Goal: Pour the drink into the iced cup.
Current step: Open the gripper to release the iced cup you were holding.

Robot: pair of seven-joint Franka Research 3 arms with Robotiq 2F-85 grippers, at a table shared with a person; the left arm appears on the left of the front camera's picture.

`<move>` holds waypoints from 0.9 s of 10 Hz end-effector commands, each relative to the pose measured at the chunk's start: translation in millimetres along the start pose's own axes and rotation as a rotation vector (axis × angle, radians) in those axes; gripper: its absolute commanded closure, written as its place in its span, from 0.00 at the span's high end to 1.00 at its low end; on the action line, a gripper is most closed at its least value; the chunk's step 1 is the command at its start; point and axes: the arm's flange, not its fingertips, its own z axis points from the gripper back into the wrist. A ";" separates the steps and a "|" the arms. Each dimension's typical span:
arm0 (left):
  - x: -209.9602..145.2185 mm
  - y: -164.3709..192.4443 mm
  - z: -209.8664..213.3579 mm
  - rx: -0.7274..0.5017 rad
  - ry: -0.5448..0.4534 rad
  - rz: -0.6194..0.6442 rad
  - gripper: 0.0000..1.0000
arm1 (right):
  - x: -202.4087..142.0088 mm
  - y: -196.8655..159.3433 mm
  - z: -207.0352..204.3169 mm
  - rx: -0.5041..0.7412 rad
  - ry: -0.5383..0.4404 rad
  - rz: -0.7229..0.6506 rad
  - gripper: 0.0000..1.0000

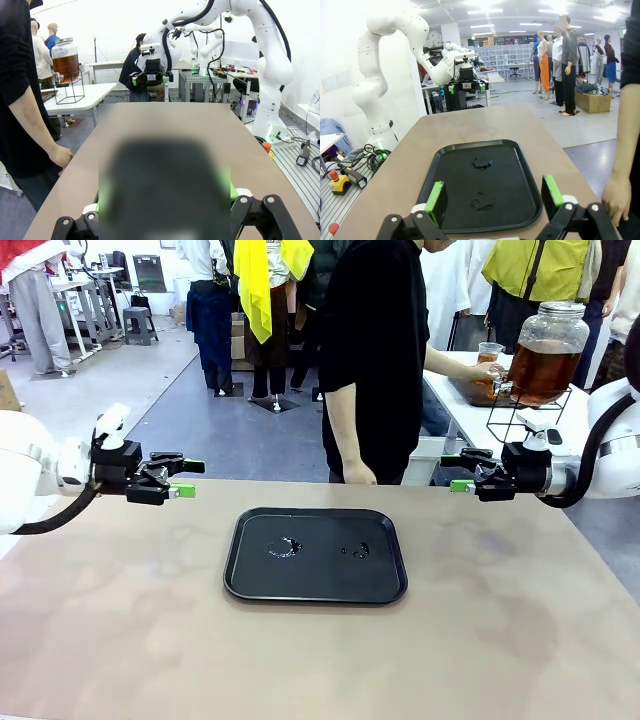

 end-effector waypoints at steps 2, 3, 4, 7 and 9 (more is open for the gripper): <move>0.9 0.0 -1.6 0.001 0.002 0.004 1.00 | 3.2 -0.9 -2.1 0.004 0.001 0.003 1.00; 0.9 0.0 -1.6 0.001 0.002 0.004 1.00 | 3.2 -0.9 -2.1 0.004 0.001 0.003 1.00; 0.9 0.0 -1.6 0.001 0.002 0.004 1.00 | 3.2 -0.9 -2.1 0.004 0.001 0.003 1.00; 0.9 0.0 -1.6 0.001 0.002 0.004 1.00 | 3.2 -0.9 -2.1 0.004 0.001 0.003 1.00; 0.9 0.0 -1.6 0.001 0.002 0.004 1.00 | 3.2 -0.9 -2.1 0.004 0.001 0.003 1.00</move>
